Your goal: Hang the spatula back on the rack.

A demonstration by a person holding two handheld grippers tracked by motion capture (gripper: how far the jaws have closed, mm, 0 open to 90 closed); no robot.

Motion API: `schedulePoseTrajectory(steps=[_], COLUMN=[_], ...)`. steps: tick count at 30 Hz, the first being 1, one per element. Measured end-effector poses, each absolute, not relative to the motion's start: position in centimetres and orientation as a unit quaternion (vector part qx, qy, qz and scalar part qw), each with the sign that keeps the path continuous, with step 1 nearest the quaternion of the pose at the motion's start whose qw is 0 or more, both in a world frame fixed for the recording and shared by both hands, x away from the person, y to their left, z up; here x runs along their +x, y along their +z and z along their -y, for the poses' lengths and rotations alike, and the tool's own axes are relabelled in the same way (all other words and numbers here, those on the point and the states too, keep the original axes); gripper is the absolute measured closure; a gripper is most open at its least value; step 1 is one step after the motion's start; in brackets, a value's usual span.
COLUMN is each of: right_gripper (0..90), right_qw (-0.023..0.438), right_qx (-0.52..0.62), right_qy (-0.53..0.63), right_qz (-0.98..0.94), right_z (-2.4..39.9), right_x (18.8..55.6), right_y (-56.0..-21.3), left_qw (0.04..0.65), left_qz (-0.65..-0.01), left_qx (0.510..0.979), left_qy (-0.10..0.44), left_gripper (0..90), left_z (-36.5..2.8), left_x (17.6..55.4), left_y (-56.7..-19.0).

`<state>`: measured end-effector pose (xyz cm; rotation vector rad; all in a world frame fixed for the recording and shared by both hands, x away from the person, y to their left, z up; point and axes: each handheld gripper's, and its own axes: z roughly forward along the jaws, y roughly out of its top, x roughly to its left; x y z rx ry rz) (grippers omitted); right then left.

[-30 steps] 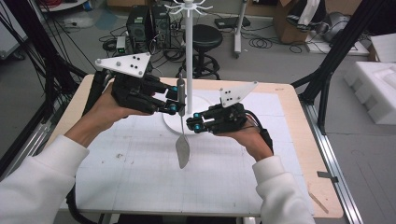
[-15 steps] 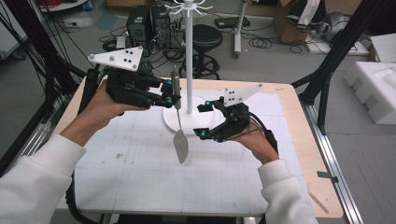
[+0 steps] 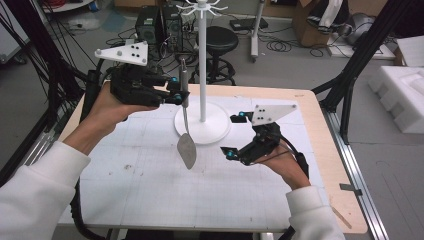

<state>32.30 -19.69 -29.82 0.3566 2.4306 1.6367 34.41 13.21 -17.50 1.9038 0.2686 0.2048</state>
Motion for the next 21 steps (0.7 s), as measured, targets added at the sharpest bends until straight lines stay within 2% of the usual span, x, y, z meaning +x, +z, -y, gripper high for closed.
schedulePoseTrajectory(steps=[7, 21], right_gripper=[0.1, 0.1], right_qw=[0.110, 0.139], right_qx=[0.155, 0.193], right_qy=[0.556, 0.549], right_qz=[-0.809, -0.801], right_z=[23.2, 26.4], right_x=[30.7, 28.9], right_y=[-31.4, -32.9], left_qw=[0.554, 0.541], left_qz=[-0.130, -0.149], left_qx=[0.816, 0.820], left_qy=[0.101, 0.112], left_gripper=[69.2, 69.2], left_z=[-13.1, -12.6], left_x=[35.1, 37.2], left_y=[-17.0, -16.3])
